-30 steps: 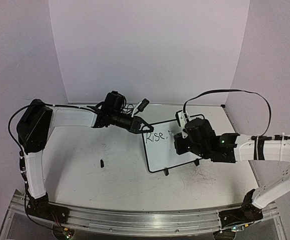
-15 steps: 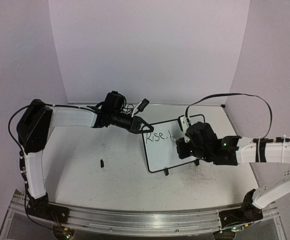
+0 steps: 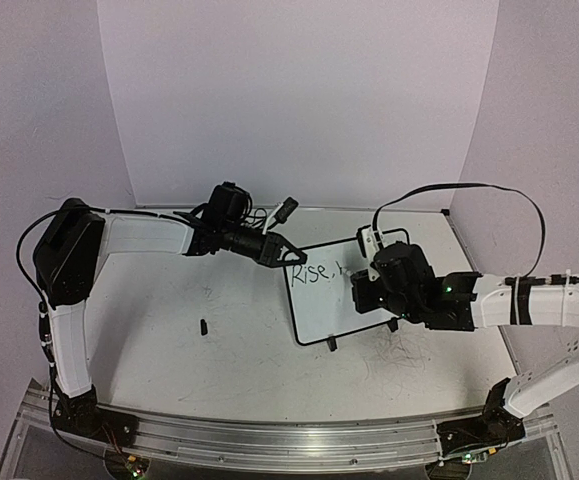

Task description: Write a sentence on the whiteboard

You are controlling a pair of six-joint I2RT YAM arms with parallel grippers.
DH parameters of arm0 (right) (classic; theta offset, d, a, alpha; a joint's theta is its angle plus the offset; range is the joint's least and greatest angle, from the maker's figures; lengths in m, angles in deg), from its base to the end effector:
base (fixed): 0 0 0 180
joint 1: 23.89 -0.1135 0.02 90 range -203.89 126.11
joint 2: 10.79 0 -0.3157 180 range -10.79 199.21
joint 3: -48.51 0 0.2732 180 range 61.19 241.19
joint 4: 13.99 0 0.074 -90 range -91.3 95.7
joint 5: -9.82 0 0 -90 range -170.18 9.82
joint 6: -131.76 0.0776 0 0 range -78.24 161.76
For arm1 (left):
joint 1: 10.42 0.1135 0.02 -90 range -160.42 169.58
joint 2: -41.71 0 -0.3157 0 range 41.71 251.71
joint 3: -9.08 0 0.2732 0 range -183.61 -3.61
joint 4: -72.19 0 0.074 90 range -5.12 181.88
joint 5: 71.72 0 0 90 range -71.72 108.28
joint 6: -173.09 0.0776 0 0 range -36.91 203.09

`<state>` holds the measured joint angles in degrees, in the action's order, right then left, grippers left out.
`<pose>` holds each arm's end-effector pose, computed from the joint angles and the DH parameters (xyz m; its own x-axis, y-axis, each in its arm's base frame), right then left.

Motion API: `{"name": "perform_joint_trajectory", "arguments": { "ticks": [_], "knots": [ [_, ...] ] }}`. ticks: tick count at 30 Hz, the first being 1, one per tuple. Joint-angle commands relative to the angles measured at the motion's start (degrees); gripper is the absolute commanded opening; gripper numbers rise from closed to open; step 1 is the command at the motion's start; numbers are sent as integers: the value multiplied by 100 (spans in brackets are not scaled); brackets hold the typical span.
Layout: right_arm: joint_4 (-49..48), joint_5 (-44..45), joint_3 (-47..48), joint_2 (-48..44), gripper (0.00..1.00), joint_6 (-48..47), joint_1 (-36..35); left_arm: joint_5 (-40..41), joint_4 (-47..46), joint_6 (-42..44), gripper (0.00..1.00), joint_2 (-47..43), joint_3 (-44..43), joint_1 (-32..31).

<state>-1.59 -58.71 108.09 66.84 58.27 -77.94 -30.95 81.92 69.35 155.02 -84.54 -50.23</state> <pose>0.2215 0.2571 0.2631 -0.4467 -0.1655 -0.8792 -0.4601 0.8853 0.0671 0.3547 -0.3721 0.2501 -0.5862 0.2867 -0.7578 0.8087 0.1517 -0.5683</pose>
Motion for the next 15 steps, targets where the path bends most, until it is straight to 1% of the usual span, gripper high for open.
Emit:
{"name": "perform_joint_trajectory", "arguments": {
  "ticks": [1, 8, 11, 15],
  "knots": [
    [-329, 308, 47, 25, 0, -68, 20, 1, 199, 20, 0, -147, 7, -36],
    [-321, 486, 109, 118, 0, -4, 46, -6, 199, 20, 0, -157, 7, -35],
    [-207, 619, 125, 101, 0, 134, 52, -6, 199, 20, 0, -153, 7, -35],
    [-45, 584, 118, 11, 0, 190, 52, -12, 199, 20, 0, -151, 6, -35]
  ]
}}
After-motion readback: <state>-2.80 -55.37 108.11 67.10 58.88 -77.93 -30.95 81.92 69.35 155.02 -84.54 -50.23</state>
